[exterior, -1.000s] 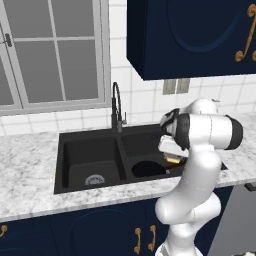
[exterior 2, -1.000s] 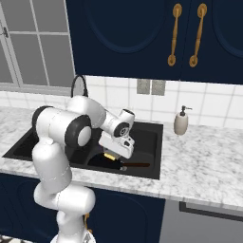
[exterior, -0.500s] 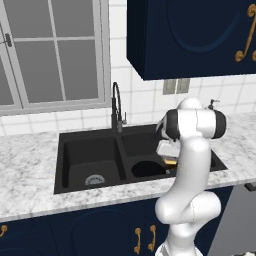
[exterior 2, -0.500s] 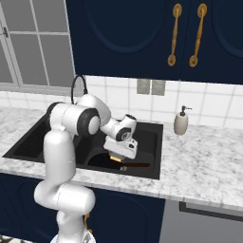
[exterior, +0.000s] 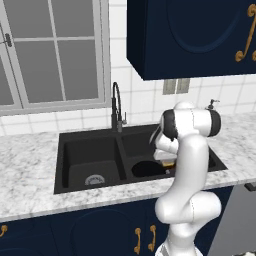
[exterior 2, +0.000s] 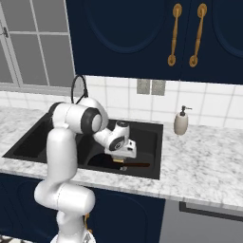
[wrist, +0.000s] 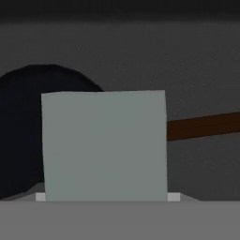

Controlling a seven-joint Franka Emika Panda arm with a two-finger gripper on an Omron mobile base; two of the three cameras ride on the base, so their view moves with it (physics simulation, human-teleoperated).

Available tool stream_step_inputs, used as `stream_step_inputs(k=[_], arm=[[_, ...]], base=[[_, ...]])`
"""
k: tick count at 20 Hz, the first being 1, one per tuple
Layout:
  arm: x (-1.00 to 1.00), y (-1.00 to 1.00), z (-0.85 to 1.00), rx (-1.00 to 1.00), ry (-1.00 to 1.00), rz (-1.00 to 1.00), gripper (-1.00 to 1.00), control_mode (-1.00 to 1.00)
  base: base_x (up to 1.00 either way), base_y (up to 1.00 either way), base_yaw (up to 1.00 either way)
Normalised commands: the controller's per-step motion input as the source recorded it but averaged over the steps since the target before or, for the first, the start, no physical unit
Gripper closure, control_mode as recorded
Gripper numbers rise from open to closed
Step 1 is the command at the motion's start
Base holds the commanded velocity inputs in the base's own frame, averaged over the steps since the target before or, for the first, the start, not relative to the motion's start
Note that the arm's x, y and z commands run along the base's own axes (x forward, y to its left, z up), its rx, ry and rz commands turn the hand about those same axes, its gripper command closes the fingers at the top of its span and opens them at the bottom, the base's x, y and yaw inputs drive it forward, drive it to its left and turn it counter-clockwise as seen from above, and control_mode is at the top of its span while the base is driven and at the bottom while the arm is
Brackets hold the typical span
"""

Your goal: Pick the pan and sponge and place them into the sink. Then turn on the water.

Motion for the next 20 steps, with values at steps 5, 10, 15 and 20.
stream_step_inputs(k=[5, 10, 15, 20], arm=[[0.38, 0.00, -0.27, -0.02, -0.01, 0.00, 1.00, -1.00], [0.37, 0.00, -0.26, 0.00, 0.00, 0.00, 1.00, -1.00], [0.31, 0.00, -0.33, 0.00, 0.00, 0.00, 1.00, -1.00], [0.09, -0.01, -0.15, 0.00, 0.00, 0.00, -1.00, -1.00]], base=[[0.00, 0.00, 0.00], [0.00, 0.00, 0.00], [0.00, 0.00, 0.00], [0.00, 0.00, 0.00]])
